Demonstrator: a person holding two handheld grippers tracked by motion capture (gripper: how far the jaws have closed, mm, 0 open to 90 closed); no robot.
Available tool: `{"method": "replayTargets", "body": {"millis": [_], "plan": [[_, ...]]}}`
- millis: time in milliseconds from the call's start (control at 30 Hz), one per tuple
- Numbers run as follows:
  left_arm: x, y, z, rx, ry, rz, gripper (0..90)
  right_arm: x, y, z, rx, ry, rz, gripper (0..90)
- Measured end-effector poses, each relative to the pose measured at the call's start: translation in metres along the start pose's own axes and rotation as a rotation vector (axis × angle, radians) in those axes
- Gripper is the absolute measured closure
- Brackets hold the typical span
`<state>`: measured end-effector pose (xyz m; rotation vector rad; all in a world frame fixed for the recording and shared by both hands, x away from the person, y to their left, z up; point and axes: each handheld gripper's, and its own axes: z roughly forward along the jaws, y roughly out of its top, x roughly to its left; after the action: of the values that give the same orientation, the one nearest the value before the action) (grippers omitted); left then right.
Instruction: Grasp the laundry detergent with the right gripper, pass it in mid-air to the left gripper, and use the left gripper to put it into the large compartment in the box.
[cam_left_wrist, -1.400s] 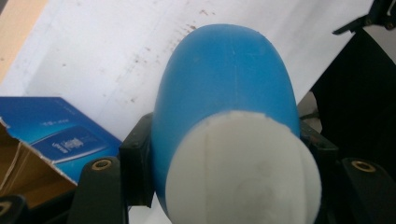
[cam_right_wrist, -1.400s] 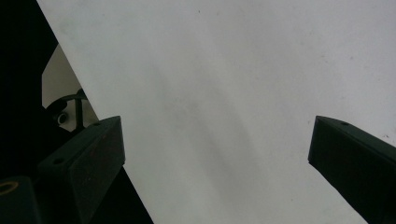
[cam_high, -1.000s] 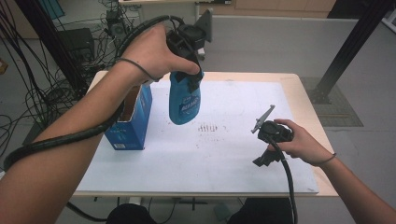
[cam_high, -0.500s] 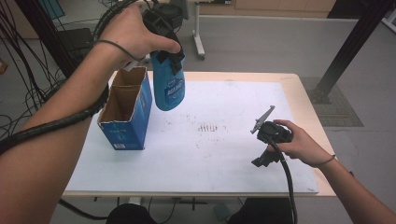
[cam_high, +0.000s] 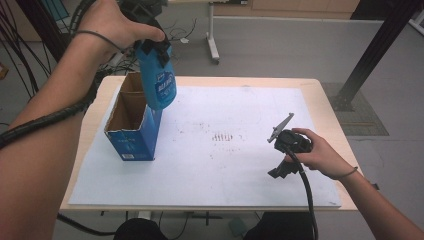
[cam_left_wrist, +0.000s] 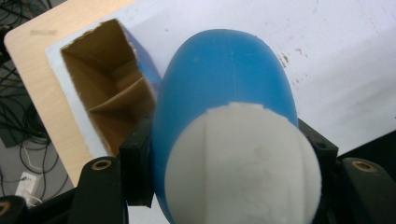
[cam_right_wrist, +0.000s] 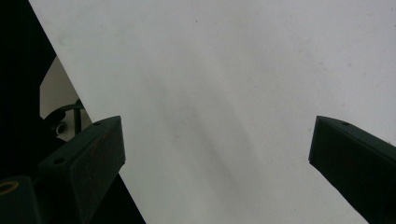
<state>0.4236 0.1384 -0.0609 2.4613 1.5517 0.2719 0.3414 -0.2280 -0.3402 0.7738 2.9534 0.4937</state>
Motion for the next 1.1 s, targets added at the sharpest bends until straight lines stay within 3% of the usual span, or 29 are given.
{"method": "replayTargets", "body": {"millis": [533,667,1100], "plan": [[0.064,-0.017,0.004,-0.010,0.046,-0.208,37.7,-0.001,-0.001,0.003,-0.002,0.000,0.008,3.6],[0.071,-0.020,0.006,-0.009,0.073,-0.238,37.7,-0.001,0.000,0.003,-0.005,0.000,0.006,3.6],[0.084,-0.024,0.017,-0.005,0.083,-0.309,37.7,0.000,0.000,0.005,-0.005,0.008,0.006,3.6]]}}
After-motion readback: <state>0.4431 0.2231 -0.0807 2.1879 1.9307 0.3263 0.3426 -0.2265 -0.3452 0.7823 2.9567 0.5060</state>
